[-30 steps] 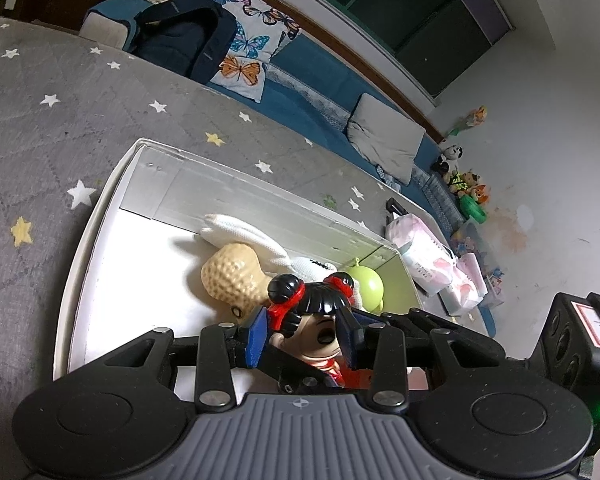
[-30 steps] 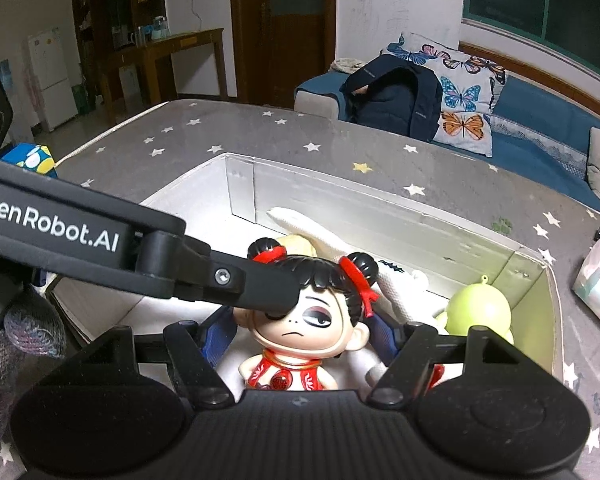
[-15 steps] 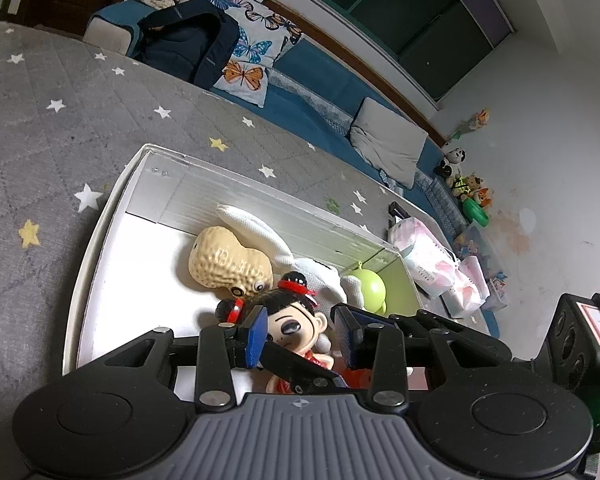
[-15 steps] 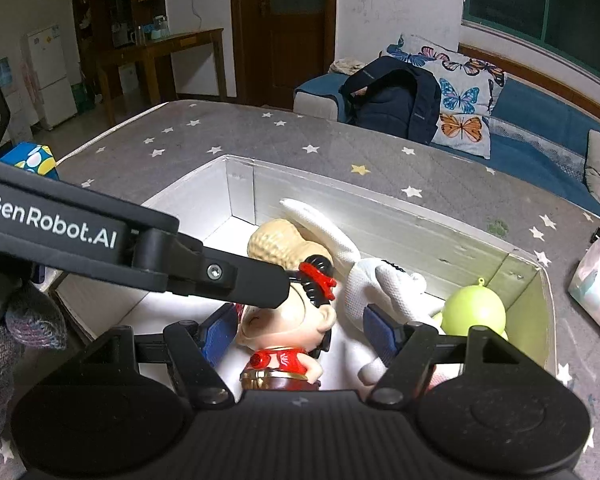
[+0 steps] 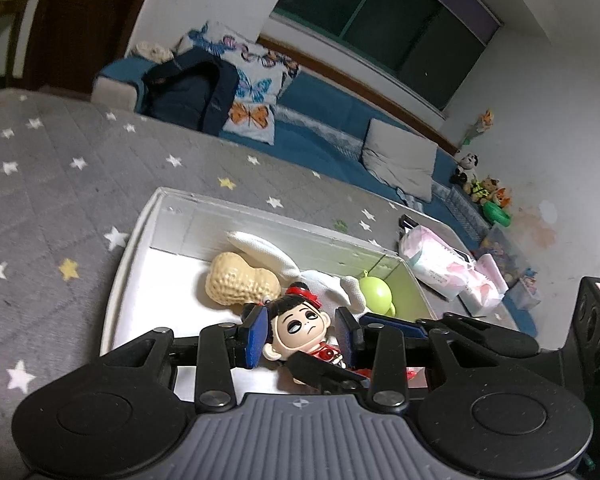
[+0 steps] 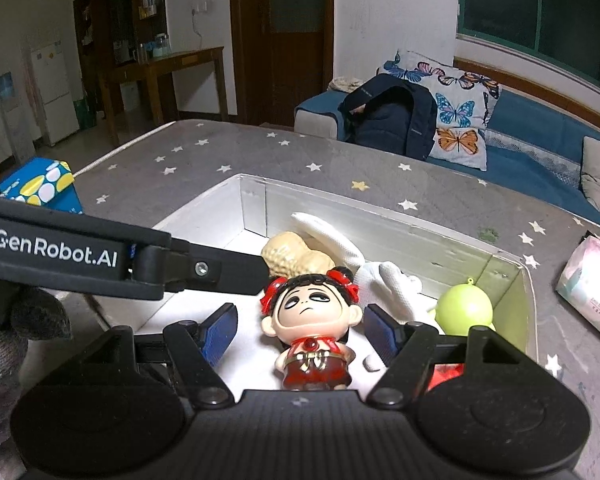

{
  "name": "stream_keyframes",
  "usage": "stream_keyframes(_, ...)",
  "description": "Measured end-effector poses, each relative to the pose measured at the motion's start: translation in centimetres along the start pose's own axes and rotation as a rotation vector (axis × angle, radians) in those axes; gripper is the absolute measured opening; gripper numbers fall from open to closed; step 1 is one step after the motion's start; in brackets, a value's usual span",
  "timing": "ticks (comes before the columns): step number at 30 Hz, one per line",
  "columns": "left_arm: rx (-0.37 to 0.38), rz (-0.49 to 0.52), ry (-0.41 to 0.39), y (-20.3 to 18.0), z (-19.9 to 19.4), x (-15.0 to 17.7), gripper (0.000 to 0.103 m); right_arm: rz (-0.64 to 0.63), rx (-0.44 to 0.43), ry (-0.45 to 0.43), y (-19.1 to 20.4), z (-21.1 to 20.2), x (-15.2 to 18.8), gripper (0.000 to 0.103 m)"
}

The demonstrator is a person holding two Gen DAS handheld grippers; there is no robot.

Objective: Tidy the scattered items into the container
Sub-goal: 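Open the right gripper to release the doll in the box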

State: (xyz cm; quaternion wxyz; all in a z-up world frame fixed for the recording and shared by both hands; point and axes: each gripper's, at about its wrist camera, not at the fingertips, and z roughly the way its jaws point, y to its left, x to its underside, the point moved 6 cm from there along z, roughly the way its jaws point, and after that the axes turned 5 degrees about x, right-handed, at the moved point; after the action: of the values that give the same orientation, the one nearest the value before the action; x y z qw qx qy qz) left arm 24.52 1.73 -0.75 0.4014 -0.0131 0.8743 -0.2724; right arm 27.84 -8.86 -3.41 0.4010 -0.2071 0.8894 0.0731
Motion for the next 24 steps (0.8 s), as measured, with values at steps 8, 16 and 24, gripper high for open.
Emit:
stream_keyframes(8,-0.050,0.061,-0.058,-1.4,-2.7,1.2,0.039,0.029,0.004,-0.042,-0.1,-2.6,1.0,0.079)
stream_keyframes(16,-0.087,0.103,-0.089,-3.2,-4.9,3.1,0.039,0.059,0.015,-0.074,-0.3,-5.2,2.5,0.084)
stream_keyframes(24,-0.136,0.138,-0.095,-4.4,-6.4,5.5,0.039,0.086,0.025,-0.100,-0.5,-7.5,4.5,0.091)
